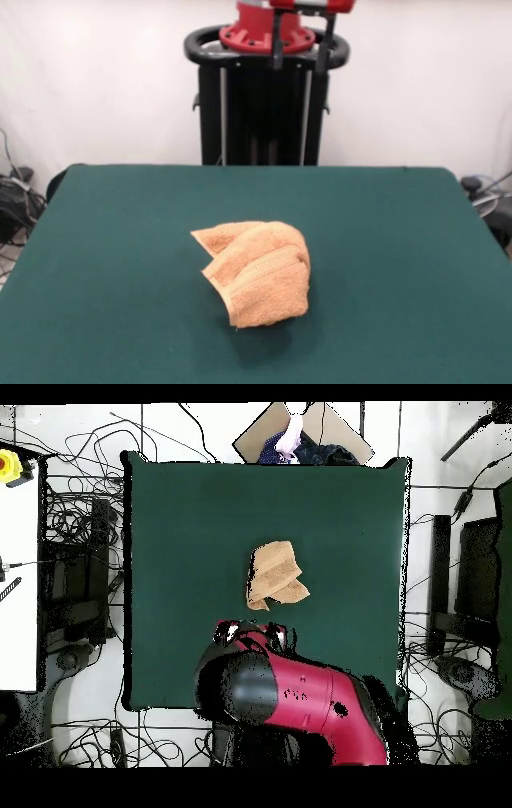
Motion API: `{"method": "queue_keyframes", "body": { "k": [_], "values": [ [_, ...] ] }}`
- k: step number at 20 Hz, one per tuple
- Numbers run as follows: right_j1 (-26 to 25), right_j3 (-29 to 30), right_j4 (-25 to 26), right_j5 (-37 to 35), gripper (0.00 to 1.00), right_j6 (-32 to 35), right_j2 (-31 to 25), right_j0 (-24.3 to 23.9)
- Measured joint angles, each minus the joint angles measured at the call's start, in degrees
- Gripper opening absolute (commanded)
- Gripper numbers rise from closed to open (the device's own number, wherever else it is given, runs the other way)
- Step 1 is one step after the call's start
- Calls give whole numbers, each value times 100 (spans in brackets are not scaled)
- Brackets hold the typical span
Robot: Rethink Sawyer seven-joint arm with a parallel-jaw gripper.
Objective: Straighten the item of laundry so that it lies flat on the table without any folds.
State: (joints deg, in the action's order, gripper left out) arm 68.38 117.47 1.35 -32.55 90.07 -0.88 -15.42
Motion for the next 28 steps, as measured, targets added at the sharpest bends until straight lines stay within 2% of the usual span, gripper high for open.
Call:
{"method": "queue_keyframes", "body": {
  "k": [9, 19, 28],
  "values": [
    [-594, -913, 1, 0, 100, 0, -112, -33],
    [-1680, -2330, 291, -2, 100, 0, -115, 306],
    [-2565, -3138, 374, 19, 100, 0, -121, 374]
  ]
}}
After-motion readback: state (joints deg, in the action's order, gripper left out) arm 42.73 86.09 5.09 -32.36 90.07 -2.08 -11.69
